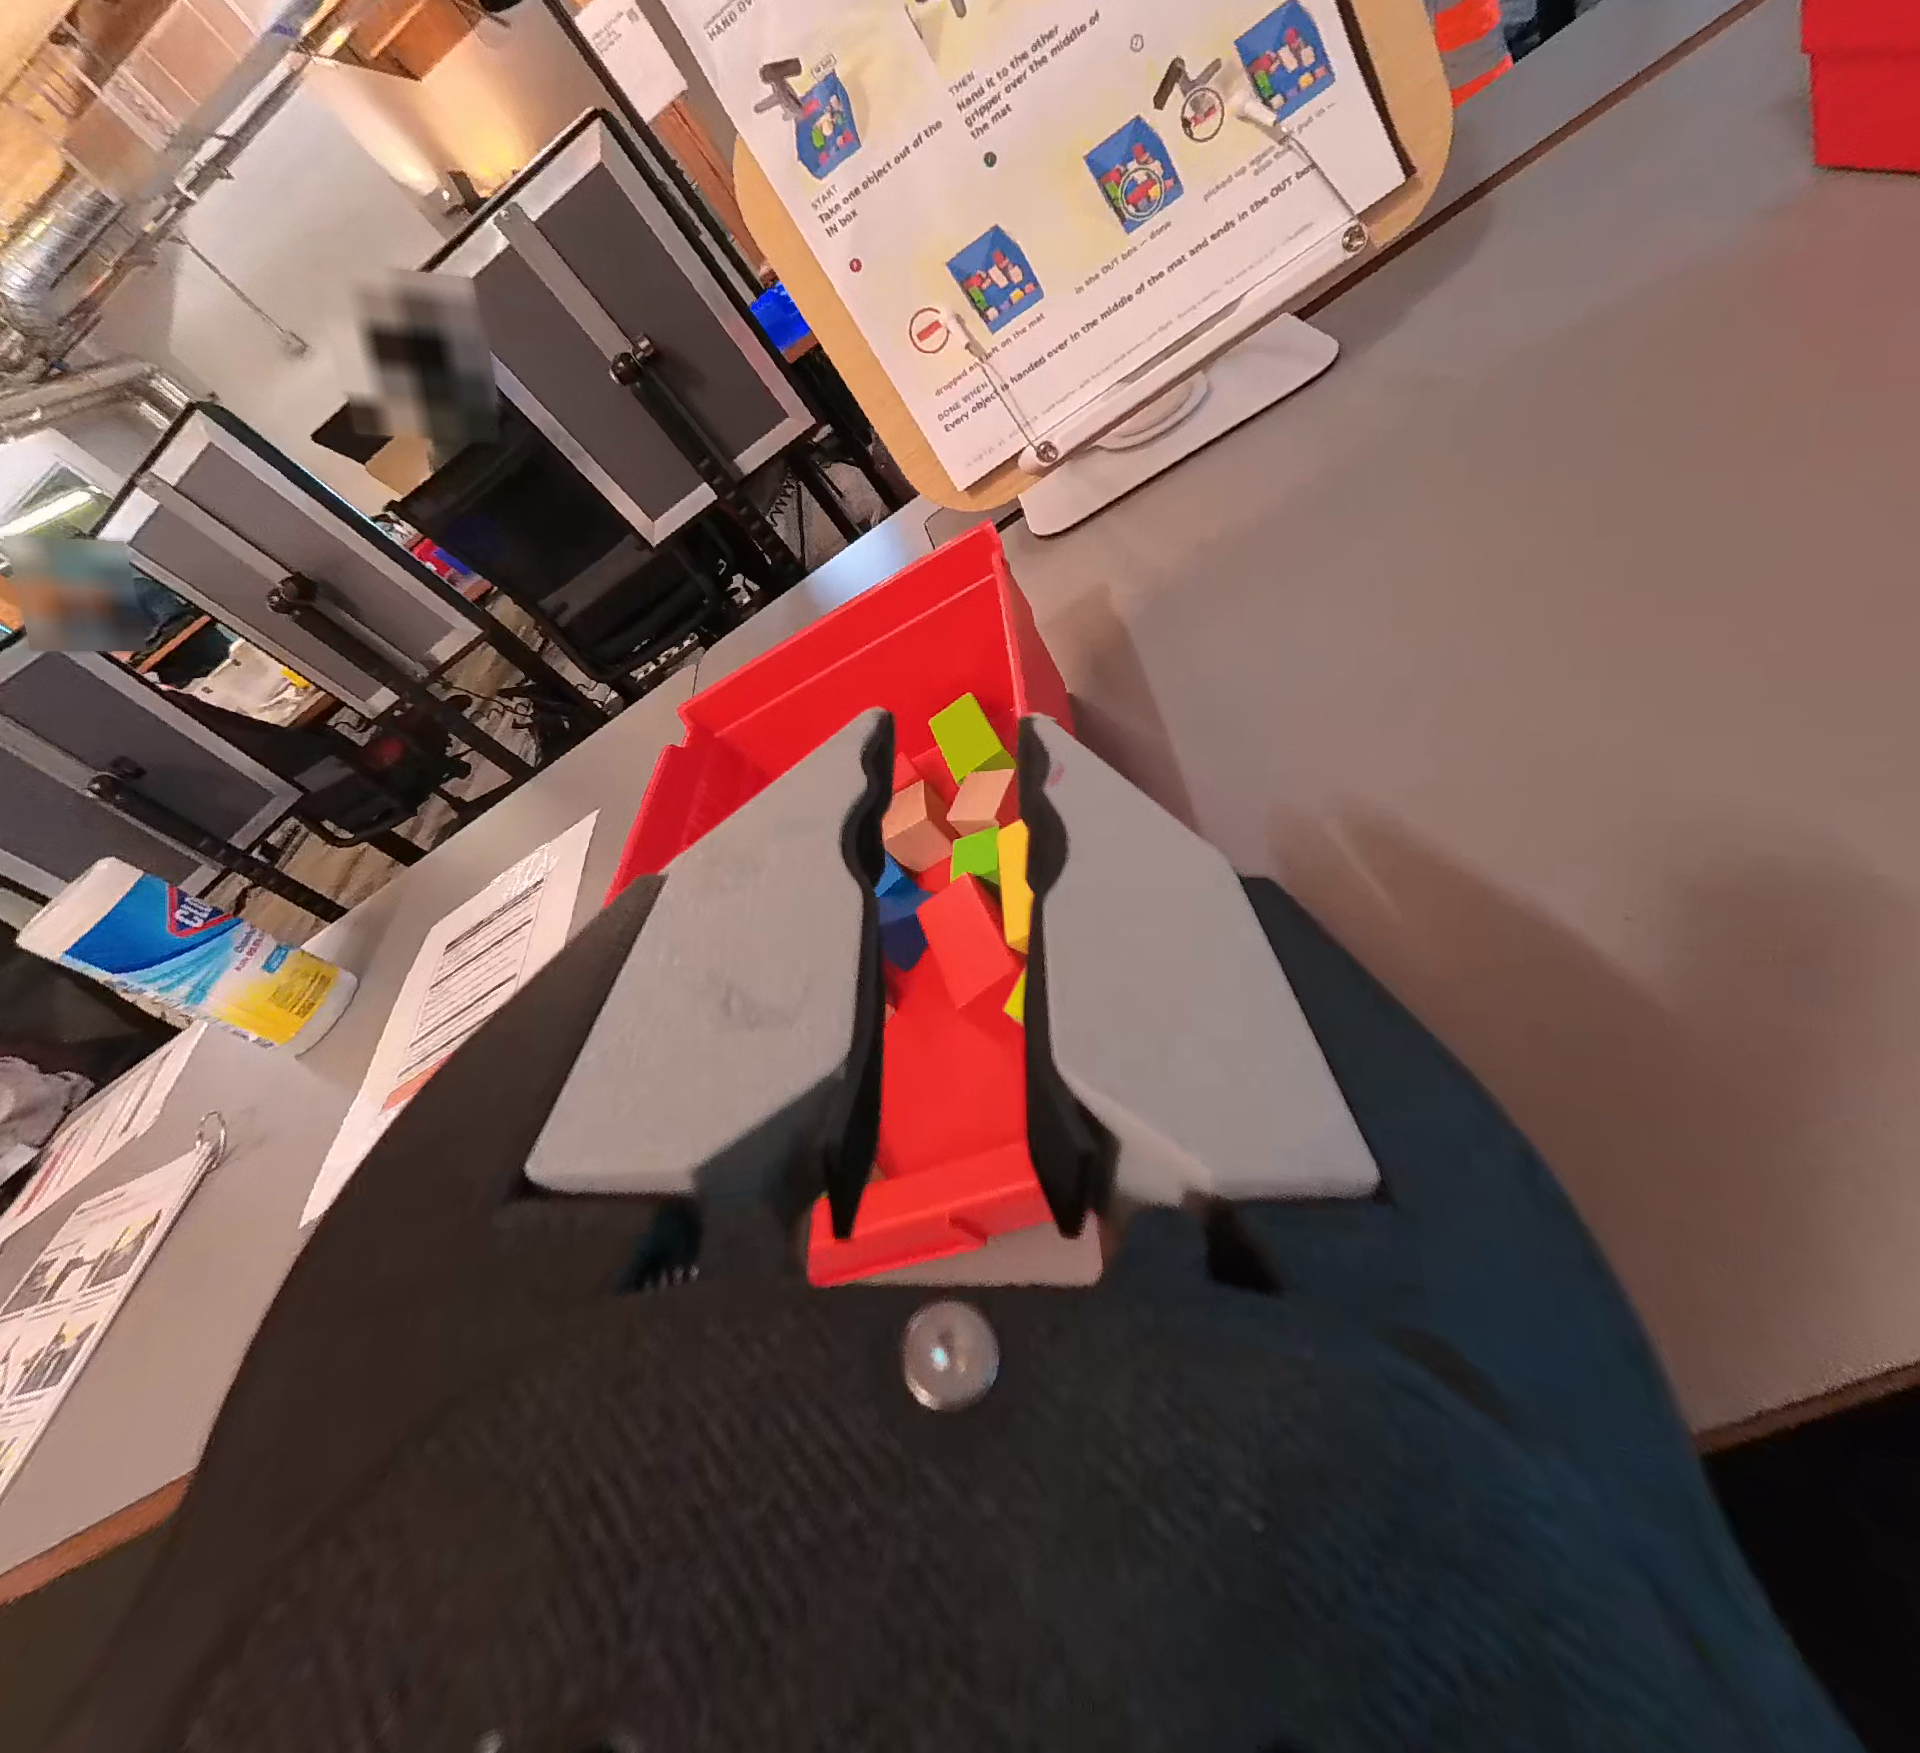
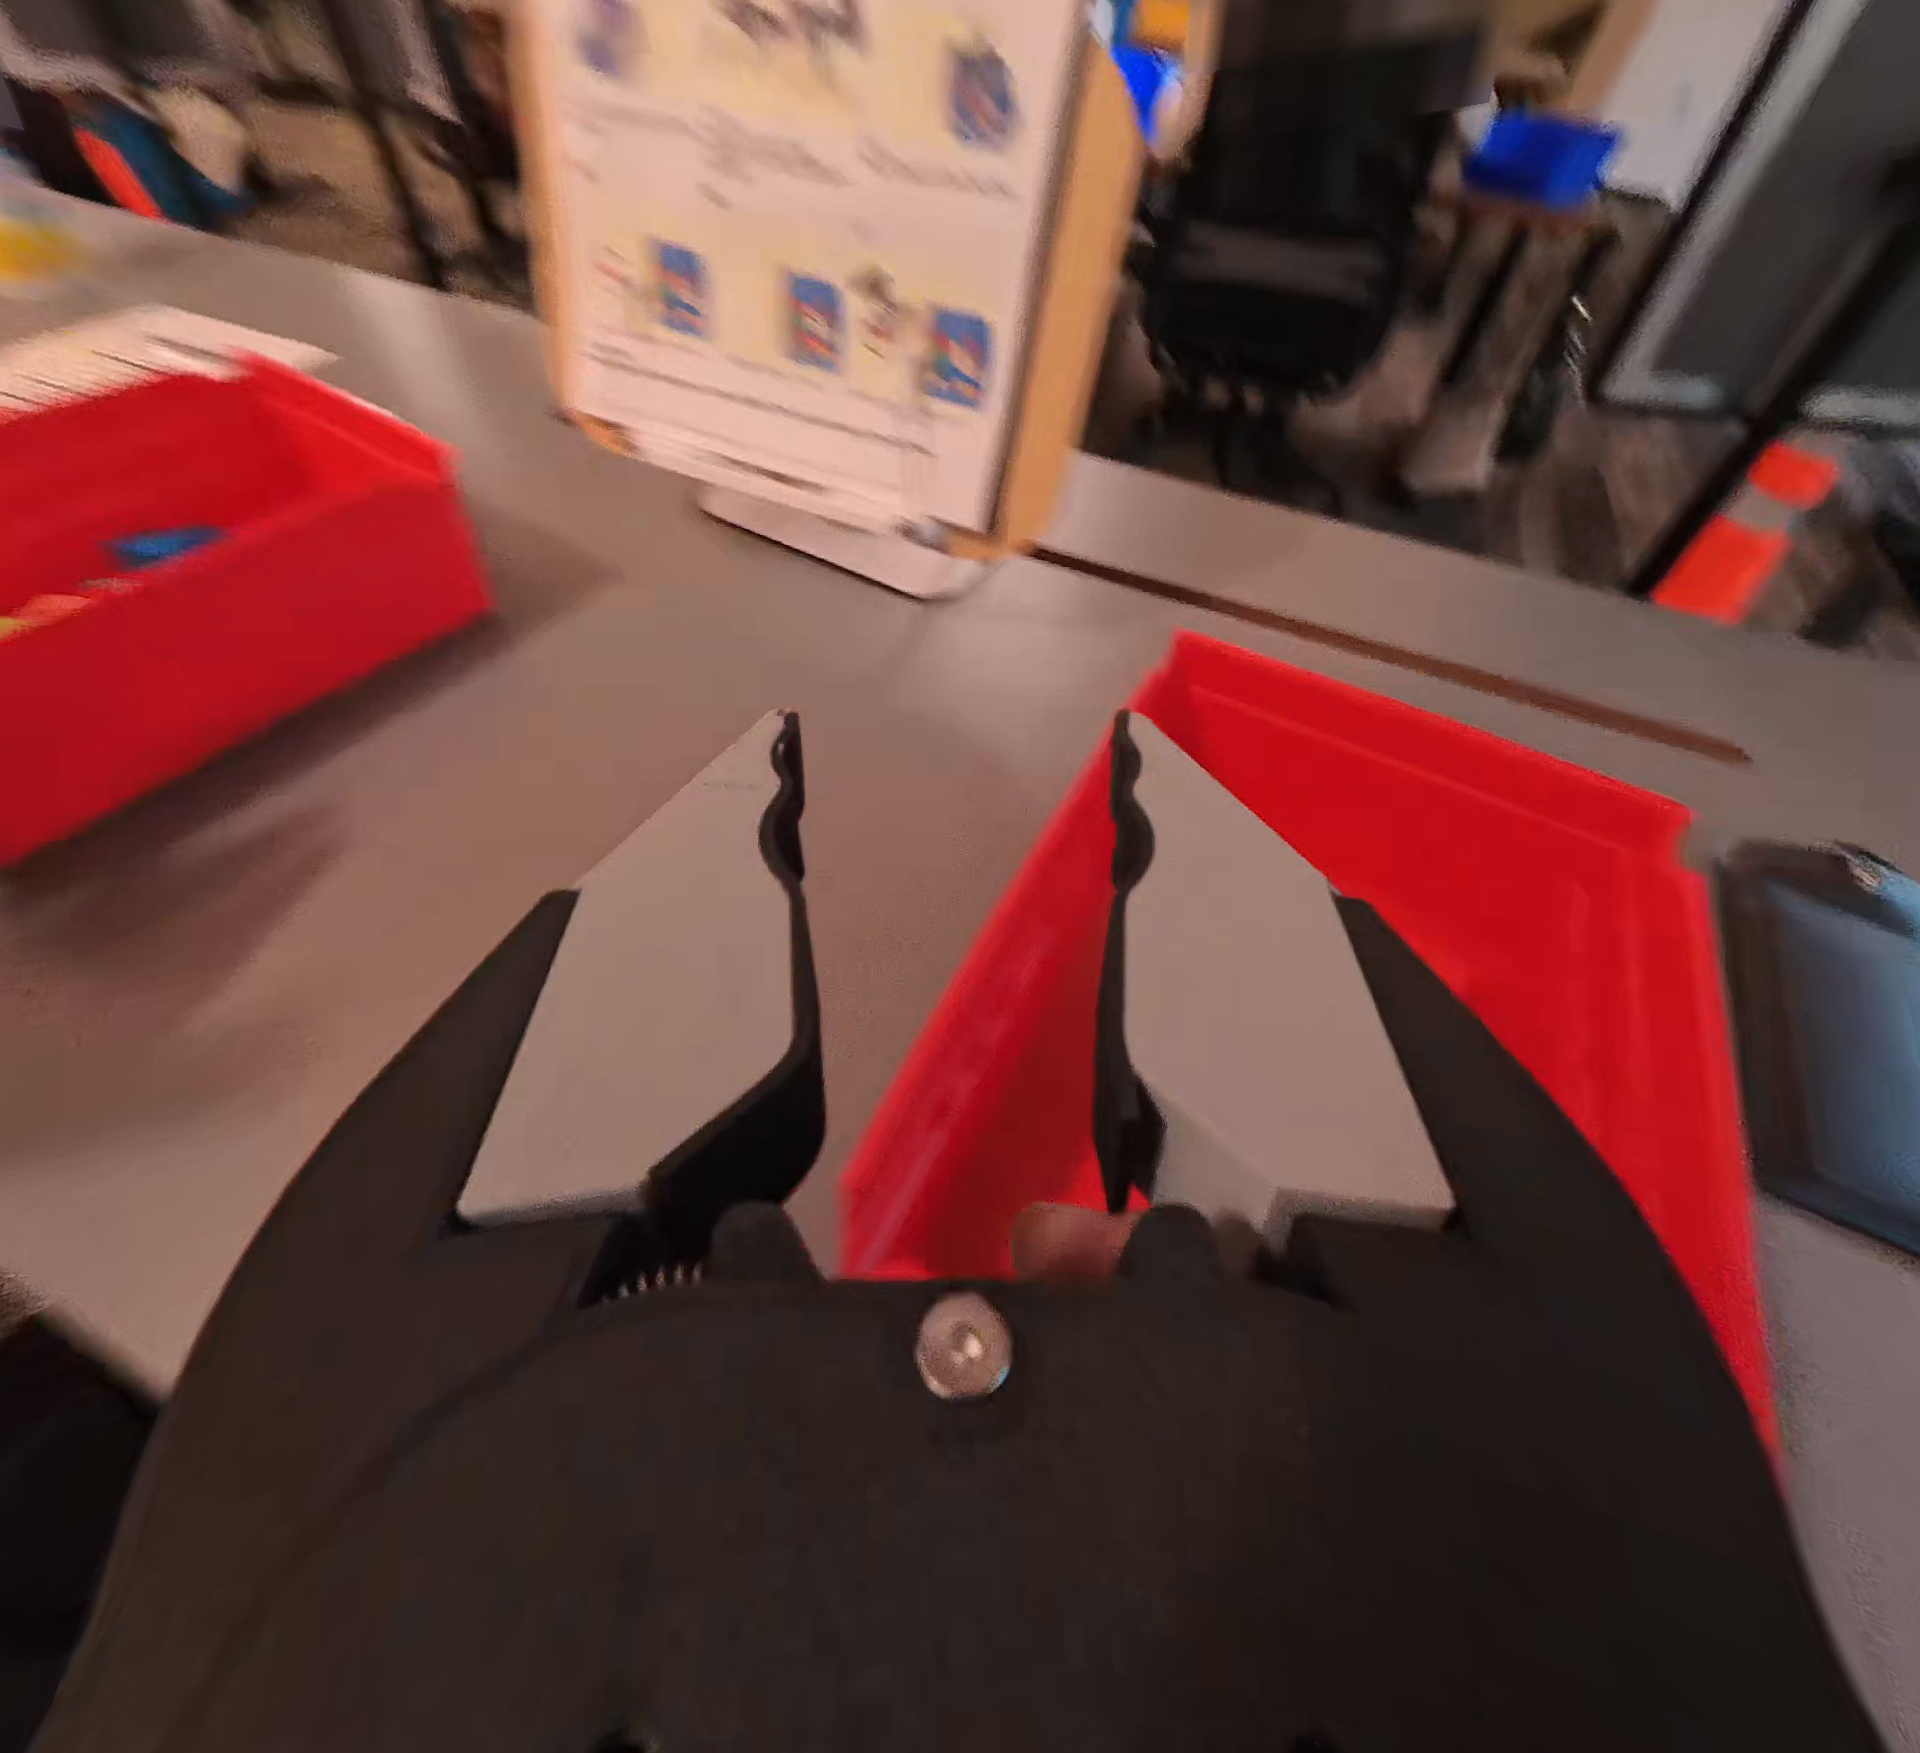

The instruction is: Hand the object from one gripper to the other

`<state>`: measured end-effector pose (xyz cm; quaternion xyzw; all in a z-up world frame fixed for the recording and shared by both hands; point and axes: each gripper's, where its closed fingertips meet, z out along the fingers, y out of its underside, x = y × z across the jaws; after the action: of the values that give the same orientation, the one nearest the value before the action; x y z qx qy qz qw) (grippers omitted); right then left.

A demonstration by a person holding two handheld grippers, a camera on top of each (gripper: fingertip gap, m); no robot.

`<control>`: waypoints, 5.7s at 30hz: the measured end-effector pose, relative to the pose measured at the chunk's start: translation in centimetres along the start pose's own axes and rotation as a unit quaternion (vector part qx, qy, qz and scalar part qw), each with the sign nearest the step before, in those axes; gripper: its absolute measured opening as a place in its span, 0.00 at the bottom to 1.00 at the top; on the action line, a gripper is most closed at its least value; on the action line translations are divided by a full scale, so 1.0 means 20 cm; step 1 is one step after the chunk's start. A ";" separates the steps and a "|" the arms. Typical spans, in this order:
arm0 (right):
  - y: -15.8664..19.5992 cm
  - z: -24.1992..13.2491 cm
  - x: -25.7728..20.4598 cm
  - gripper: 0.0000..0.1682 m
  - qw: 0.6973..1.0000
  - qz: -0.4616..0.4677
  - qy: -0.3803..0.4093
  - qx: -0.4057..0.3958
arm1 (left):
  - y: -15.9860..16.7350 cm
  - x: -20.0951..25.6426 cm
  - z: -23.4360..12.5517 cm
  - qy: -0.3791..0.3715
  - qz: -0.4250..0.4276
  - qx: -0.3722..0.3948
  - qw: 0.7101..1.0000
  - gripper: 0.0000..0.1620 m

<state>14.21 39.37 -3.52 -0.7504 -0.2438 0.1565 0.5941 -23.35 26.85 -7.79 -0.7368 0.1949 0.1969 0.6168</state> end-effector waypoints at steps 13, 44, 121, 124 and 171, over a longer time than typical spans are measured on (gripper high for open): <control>-0.17 -0.72 -0.41 0.30 0.977 -0.007 -0.088 0.195 | -0.03 0.09 0.00 0.014 0.014 0.002 1.000 0.13; -0.13 -0.65 -0.43 0.29 0.982 -0.025 -0.081 0.170 | 0.08 -0.33 -0.04 -0.095 -0.150 0.022 0.984 0.12; -0.13 -0.69 -0.43 0.28 0.980 -0.039 -0.096 0.171 | 1.12 -0.26 0.43 0.052 -0.195 -0.546 0.813 0.32; -0.13 -0.68 -0.43 0.28 0.980 -0.038 -0.099 0.170 | 1.12 -0.26 0.40 0.072 -0.198 -0.555 0.804 0.31; 0.04 -0.42 -0.64 0.28 0.979 -0.021 -0.183 0.087 | 0.16 -0.45 0.14 -0.112 -0.052 0.109 0.986 0.20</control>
<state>8.11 25.23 -2.98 -0.6489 -0.3498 0.2996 0.6056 -32.73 29.47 -6.07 -0.6476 0.1064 0.2241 0.7204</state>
